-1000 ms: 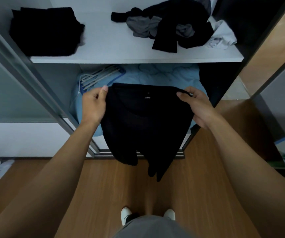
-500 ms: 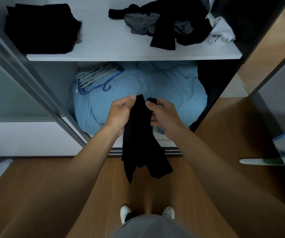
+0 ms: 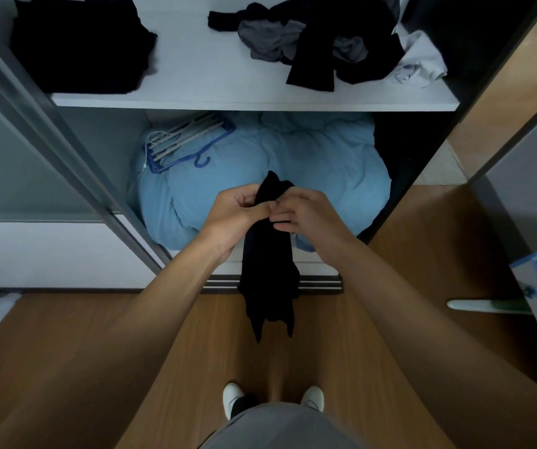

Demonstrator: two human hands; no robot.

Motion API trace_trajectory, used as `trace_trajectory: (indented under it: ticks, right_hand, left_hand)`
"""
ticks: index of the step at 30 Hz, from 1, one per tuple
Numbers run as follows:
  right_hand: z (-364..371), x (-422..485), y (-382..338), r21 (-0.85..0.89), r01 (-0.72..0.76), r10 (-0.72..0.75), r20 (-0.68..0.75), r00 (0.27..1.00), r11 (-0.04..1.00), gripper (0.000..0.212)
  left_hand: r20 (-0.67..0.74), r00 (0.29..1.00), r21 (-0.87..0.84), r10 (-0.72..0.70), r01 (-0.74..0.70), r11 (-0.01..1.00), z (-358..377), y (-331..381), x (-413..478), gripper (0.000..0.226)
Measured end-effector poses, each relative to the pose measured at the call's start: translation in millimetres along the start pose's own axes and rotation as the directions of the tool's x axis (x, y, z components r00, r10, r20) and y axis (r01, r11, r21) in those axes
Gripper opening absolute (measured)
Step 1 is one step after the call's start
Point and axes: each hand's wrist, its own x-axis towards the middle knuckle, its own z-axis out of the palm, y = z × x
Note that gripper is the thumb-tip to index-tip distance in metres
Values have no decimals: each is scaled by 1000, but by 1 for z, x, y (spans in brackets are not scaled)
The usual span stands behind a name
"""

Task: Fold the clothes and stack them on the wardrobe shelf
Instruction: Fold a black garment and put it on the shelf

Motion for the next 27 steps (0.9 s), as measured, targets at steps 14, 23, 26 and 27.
trace_trajectory:
  ticks: [14, 23, 26, 27]
  right_hand:
    - [-5, -14, 11, -736, 447, -612, 57, 789, 508, 18]
    - [-22, -6, -9, -422, 472, -398, 255, 881, 774, 70]
    - [-14, -7, -11, -469, 416, -380, 174, 909, 779, 51]
    - [-10, -7, -9, -481, 392, -375, 136, 917, 784, 43]
  left_hand:
    - [-44, 998, 112, 54, -49, 993, 8, 6, -4, 21]
    - [123, 989, 236, 76, -104, 966, -1, 28, -6, 18]
    - [146, 979, 294, 143, -180, 939, 0, 32, -9, 22]
    - [147, 974, 315, 175, -214, 925, -1, 32, -9, 26]
